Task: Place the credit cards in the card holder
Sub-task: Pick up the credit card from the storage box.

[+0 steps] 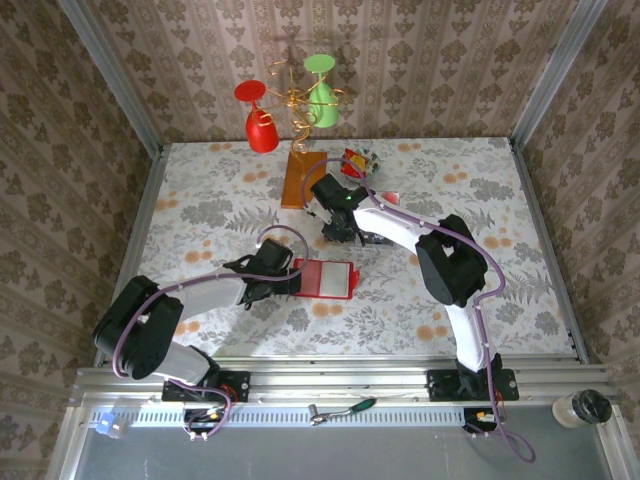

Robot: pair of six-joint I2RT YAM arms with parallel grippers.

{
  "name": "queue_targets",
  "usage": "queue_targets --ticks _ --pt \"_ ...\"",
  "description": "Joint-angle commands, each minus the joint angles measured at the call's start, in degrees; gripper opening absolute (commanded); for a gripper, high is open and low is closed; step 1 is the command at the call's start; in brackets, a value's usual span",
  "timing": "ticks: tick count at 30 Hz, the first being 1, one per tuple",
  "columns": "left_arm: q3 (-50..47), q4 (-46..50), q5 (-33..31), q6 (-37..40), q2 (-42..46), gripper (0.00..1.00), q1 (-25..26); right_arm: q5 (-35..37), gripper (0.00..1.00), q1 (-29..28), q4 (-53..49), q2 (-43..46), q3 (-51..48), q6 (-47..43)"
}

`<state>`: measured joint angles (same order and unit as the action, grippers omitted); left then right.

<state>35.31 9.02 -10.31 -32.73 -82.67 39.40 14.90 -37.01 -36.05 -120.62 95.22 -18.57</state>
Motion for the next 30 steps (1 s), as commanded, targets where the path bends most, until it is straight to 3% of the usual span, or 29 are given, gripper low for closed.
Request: queue_targets --ticks 1,30 --pt "-0.22 -0.31 0.81 -0.31 0.06 0.91 0.24 2.89 0.38 -0.34 -1.03 0.00 2.12 -1.21" --pt "0.11 -0.64 0.95 -0.57 -0.34 0.91 0.25 -0.03 0.32 -0.87 -3.21 -2.02 1.35 -0.19"
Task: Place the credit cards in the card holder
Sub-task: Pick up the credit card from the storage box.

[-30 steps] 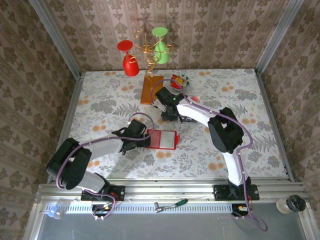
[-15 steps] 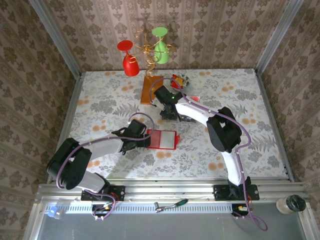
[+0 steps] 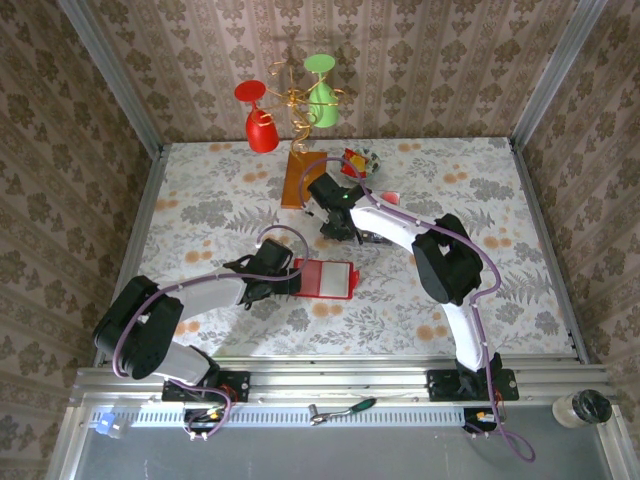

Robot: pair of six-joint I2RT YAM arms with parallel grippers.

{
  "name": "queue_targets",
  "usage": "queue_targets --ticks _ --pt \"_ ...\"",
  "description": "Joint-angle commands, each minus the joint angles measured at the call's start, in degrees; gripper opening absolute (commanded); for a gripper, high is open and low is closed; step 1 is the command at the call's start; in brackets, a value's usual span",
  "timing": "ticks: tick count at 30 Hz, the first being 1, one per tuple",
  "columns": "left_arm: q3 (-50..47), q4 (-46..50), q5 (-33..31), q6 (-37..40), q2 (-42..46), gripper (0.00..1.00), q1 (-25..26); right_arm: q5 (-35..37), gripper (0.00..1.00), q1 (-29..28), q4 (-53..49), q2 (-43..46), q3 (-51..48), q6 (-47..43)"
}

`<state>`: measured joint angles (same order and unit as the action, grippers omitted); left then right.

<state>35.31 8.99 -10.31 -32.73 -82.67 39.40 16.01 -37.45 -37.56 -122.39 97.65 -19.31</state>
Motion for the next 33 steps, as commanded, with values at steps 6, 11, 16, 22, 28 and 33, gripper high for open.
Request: queue_targets --ticks 6,11,16,22,28,33 --pt "0.11 -0.56 0.93 -0.51 -0.29 0.91 0.32 -1.29 0.29 -0.45 -1.96 -0.09 -1.40 0.34" --pt "0.10 -0.56 0.99 -0.49 -0.29 0.91 0.29 -1.44 0.17 -0.52 -1.81 0.85 -1.40 0.24" --pt "0.01 -0.64 0.94 -0.56 -0.27 0.91 0.24 -2.21 0.02 -0.52 -1.76 2.27 -1.50 0.33" --pt "0.02 -0.73 1.06 -0.56 -0.38 0.91 0.24 -1.57 0.09 -0.78 -1.85 2.77 -1.21 0.24" --pt "0.07 -0.90 1.17 -0.50 -0.43 0.91 0.25 -1.38 0.05 -0.87 -3.11 1.85 0.49 -0.35" --pt "0.02 -0.86 1.21 -0.34 -0.38 0.91 0.27 -1.74 0.00 -0.86 -3.14 1.54 0.71 -0.73"
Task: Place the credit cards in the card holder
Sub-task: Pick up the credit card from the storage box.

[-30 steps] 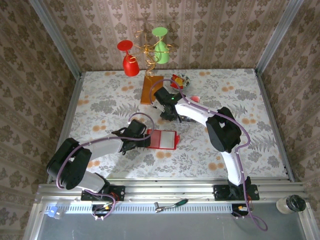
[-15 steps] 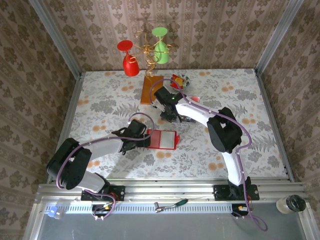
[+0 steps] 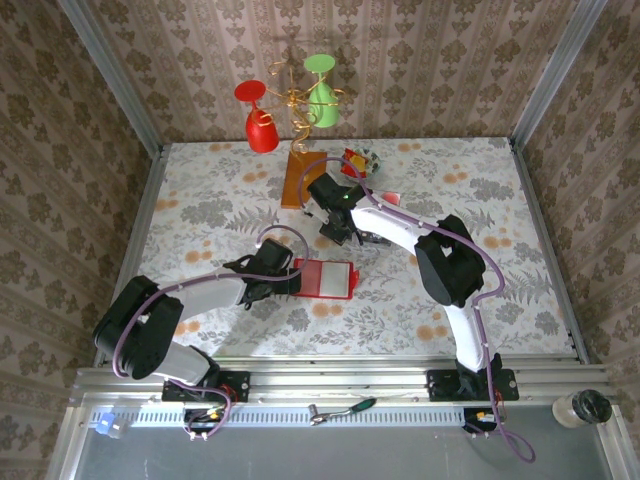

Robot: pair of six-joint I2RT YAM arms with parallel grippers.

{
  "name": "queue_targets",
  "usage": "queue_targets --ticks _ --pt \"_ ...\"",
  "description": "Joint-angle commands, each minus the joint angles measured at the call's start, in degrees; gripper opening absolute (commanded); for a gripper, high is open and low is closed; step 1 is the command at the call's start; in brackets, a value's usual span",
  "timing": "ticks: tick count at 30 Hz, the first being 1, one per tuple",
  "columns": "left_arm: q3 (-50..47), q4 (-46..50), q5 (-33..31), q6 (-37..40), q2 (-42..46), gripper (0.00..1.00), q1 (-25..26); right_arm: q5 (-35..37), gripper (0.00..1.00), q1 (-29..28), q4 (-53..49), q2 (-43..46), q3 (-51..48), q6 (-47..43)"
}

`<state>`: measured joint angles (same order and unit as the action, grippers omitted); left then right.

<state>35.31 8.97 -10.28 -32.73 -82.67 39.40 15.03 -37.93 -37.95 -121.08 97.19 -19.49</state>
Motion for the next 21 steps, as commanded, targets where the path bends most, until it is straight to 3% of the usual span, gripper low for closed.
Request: queue_targets --ticks 1,12,21 --pt "0.02 -0.79 1.14 -0.41 -0.34 0.91 0.26 -0.91 0.00 -0.41 -2.83 0.19 1.22 -0.64" --pt "0.37 -0.82 1.41 -0.32 -0.44 0.91 0.30 -3.79 0.00 -1.06 -5.48 4.32 2.16 -5.46" --pt "-0.58 -0.53 1.25 -0.58 0.62 0.91 0.42 -7.46 0.00 -1.85 -8.21 9.67 2.84 -3.08"
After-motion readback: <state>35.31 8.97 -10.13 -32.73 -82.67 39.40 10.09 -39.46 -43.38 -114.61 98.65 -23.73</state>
